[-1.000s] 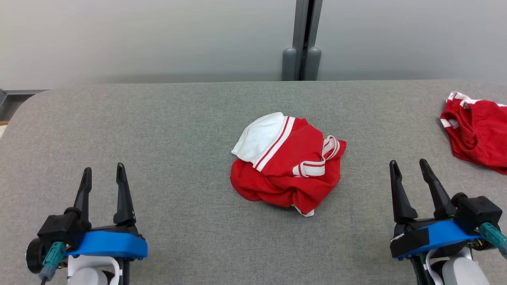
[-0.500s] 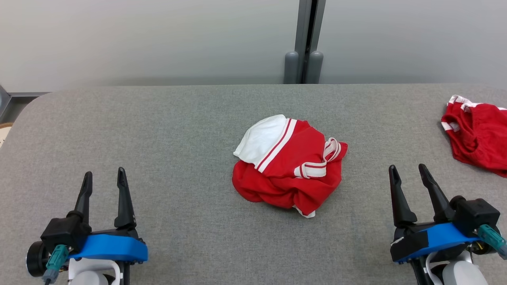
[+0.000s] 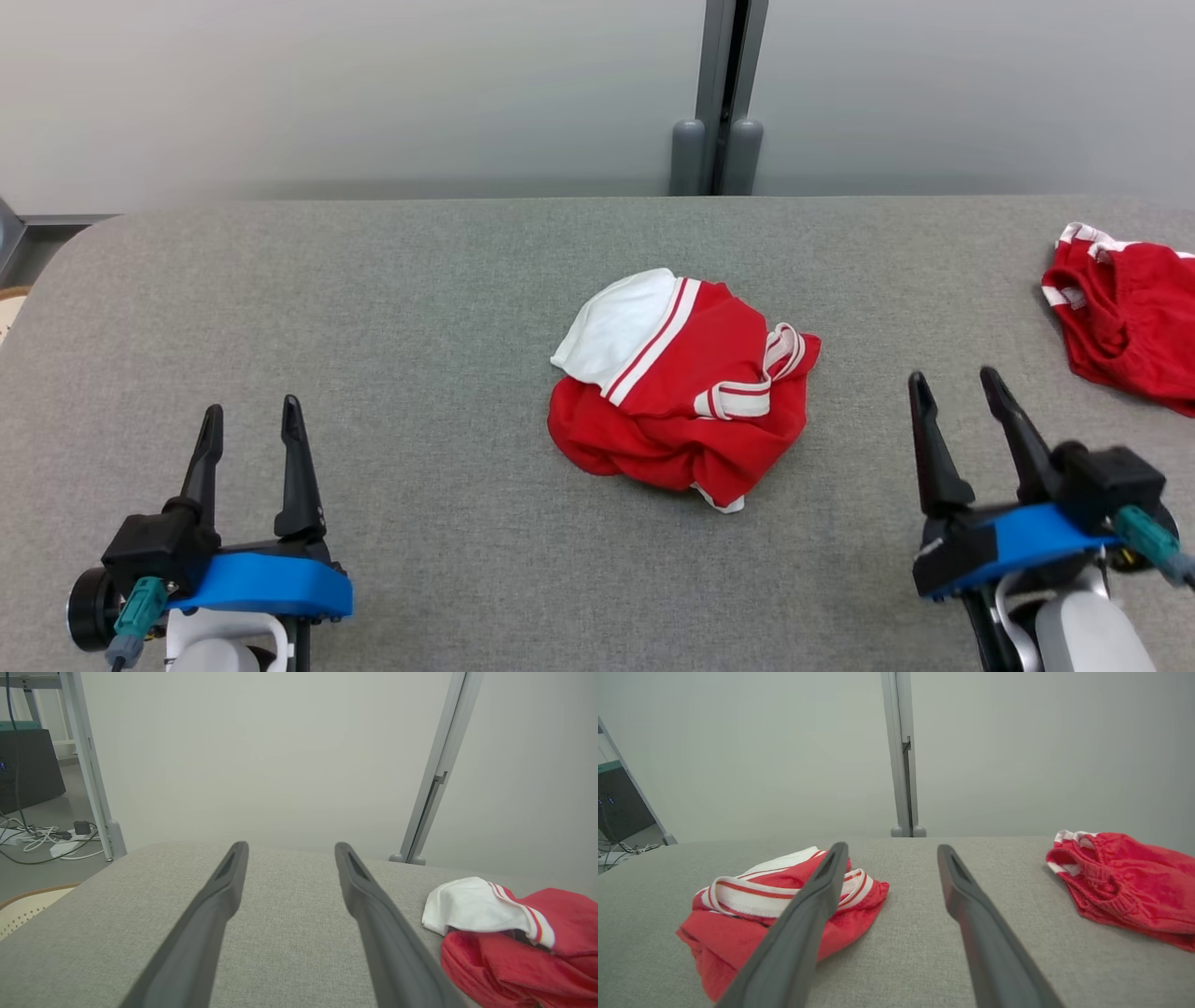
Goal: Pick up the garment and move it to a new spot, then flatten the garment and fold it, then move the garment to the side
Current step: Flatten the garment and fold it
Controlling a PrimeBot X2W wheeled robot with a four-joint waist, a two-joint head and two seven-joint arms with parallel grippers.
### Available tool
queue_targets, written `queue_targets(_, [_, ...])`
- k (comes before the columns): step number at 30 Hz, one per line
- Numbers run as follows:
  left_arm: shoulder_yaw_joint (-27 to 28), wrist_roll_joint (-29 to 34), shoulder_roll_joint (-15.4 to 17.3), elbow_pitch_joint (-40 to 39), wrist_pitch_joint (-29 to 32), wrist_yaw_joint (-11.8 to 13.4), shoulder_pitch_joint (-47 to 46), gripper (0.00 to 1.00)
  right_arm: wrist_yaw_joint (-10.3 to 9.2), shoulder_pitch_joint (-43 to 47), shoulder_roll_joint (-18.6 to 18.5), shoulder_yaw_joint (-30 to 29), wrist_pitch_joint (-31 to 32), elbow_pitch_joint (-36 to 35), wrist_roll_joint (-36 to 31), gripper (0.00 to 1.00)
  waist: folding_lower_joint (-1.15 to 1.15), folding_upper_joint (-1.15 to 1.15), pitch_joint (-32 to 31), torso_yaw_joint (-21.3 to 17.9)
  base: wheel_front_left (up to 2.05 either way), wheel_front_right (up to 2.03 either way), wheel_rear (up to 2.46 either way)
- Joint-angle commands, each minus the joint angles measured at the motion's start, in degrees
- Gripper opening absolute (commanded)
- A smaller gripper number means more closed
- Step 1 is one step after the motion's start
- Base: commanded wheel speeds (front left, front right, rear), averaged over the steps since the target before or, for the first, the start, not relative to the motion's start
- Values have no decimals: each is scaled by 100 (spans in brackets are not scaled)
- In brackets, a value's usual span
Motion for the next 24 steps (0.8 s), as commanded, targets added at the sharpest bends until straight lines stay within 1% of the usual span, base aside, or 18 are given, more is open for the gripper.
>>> queue_targets(1, [7, 44, -7, -7, -24, -26, -83, 100, 1, -211, -6, 42, 39, -11, -116, 100, 0, 0, 26, 10, 0, 0, 0])
queue_targets(5, [4, 69, -52, -29, -24, -48, -153, 100, 1, -727, -69, 119, 147, 110, -254, 100, 0, 0, 123, 53, 0, 0, 0])
queue_targets(7, [-18, 92, -79, -27, -24, -71, -209, 100, 1, -1008, -131, 141, 200, 283, -314, 100, 0, 0, 182, 102, 0, 0, 0])
queue_targets(11, [-65, 93, -153, -30, -23, -108, -326, 100, 1, -1563, -277, 111, 224, 812, -361, 100, 0, 0, 338, 262, 0, 0, 0])
queue_targets(14, [-99, 84, -211, -24, -24, -143, -430, 100, 1, -1881, -402, 72, 226, 1348, -426, 100, 0, 0, 488, 418, 0, 0, 0])
queue_targets(15, [-99, 84, -211, -24, -24, -143, -430, 100, 1, -1881, -402, 72, 226, 1348, -426, 100, 0, 0, 488, 418, 0, 0, 0])
queue_targets(21, [-172, 77, -312, 6, -23, -203, -629, 100, 1, -2357, -651, 45, 137, 2631, -528, 100, 0, 0, 809, 751, 0, 0, 0])
queue_targets(24, [-214, 83, -348, 19, -23, -232, -703, 100, 1, -2543, -672, 113, 47, 3215, -575, 100, 0, 0, 942, 877, 0, 0, 0])
